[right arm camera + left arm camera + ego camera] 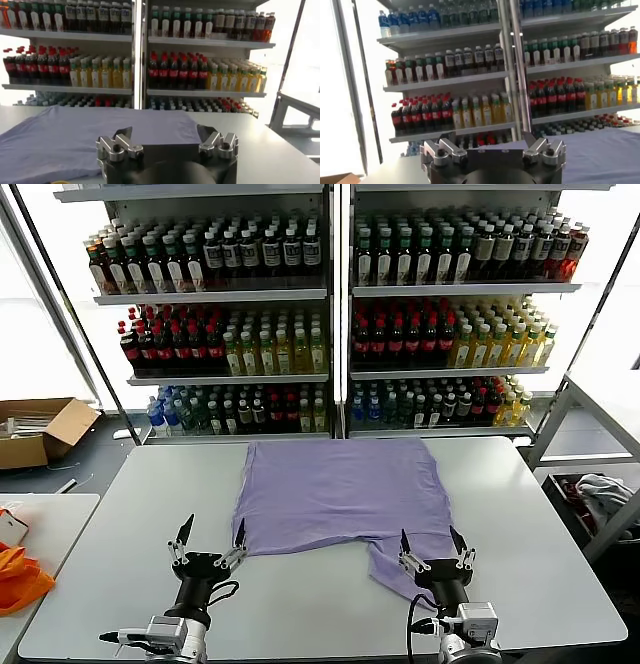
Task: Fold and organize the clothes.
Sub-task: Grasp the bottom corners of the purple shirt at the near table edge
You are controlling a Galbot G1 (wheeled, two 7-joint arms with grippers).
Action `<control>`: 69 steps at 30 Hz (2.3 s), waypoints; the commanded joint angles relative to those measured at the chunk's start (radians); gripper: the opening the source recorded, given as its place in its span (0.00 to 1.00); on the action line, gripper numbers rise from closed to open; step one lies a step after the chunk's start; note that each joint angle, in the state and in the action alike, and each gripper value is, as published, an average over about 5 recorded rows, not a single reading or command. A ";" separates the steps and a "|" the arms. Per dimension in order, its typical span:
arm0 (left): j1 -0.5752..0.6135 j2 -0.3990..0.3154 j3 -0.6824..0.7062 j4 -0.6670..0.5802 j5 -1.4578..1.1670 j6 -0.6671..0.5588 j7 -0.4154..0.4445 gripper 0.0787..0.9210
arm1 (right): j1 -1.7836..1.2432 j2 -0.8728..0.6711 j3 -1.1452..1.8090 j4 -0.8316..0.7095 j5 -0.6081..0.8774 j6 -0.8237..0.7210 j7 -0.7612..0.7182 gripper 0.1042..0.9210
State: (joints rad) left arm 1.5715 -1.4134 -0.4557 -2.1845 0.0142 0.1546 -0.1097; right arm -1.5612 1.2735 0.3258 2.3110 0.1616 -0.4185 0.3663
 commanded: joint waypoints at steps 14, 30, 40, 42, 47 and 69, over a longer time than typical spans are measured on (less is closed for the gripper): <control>-0.109 0.103 0.008 0.097 -0.125 0.232 -0.008 0.88 | -0.098 0.001 0.009 -0.010 0.021 -0.036 0.083 0.88; -0.171 0.156 0.054 0.144 -0.240 0.349 -0.016 0.88 | -0.113 0.055 -0.028 -0.065 0.031 -0.047 0.135 0.88; -0.194 0.154 0.077 0.194 -0.236 0.362 -0.009 0.88 | -0.087 0.085 -0.053 -0.124 0.013 -0.057 0.150 0.88; -0.200 0.152 0.082 0.208 -0.234 0.358 -0.008 0.88 | -0.083 0.089 -0.057 -0.134 0.011 -0.058 0.155 0.88; -0.216 0.151 0.085 0.233 -0.238 0.350 -0.007 0.88 | -0.063 0.102 -0.066 -0.158 0.006 -0.071 0.171 0.88; -0.224 0.157 0.084 0.278 -0.256 0.335 -0.018 0.82 | -0.036 0.111 -0.100 -0.195 0.000 -0.103 0.197 0.87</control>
State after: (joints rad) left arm 1.3495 -1.2551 -0.3729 -1.9216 -0.2354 0.4920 -0.1225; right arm -1.5997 1.3824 0.2312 2.1243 0.1605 -0.5141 0.5580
